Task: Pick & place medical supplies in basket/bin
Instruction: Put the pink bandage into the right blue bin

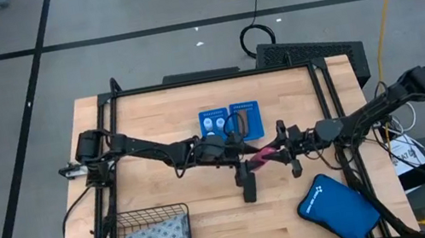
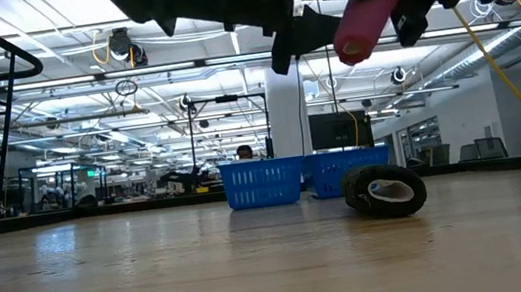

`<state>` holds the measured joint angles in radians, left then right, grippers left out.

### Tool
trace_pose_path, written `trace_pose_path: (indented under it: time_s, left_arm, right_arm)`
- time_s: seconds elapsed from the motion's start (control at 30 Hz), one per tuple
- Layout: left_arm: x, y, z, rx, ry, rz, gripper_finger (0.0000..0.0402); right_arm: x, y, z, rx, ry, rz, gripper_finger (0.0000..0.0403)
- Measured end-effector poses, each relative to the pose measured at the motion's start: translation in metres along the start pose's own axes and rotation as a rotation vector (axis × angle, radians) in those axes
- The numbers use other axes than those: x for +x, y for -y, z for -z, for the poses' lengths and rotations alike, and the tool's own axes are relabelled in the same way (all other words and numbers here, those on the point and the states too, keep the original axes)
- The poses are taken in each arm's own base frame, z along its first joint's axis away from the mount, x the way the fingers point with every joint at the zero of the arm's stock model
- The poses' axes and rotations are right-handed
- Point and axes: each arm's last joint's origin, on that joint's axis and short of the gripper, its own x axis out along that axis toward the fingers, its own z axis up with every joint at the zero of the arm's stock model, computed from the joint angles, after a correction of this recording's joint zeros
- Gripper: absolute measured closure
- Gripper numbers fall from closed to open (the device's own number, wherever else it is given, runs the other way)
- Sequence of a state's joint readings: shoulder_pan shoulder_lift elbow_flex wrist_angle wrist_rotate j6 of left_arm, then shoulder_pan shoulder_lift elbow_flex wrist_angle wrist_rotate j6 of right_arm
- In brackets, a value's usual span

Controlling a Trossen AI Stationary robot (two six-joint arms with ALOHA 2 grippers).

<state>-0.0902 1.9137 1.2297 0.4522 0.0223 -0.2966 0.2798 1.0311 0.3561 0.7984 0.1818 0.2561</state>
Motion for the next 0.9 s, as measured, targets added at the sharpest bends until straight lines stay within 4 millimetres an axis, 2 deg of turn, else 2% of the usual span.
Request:
trace_pose_path:
  time_s: [0.23, 0.5, 0.7, 0.9]
  left_arm:
    - [0.000, 0.000, 0.000, 0.015, -0.001, 0.002, 0.0214]
    - [-0.002, -0.004, -0.003, -0.031, -0.010, 0.011, 0.0327]
    - [-0.010, -0.022, -0.019, -0.191, 0.002, 0.030, 0.0327]
    - [-0.010, -0.043, -0.023, -0.382, 0.019, 0.027, 0.0319]
  right_arm:
    - [0.006, 0.000, 0.005, -0.014, 0.006, 0.001, 0.0325]
    - [0.003, 0.000, 0.001, -0.103, 0.014, 0.003, 0.0273]
    - [-0.013, 0.001, -0.012, -0.167, 0.030, 0.080, 0.0243]
    - [-0.026, 0.005, -0.017, -0.178, 0.001, 0.152, 0.0241]
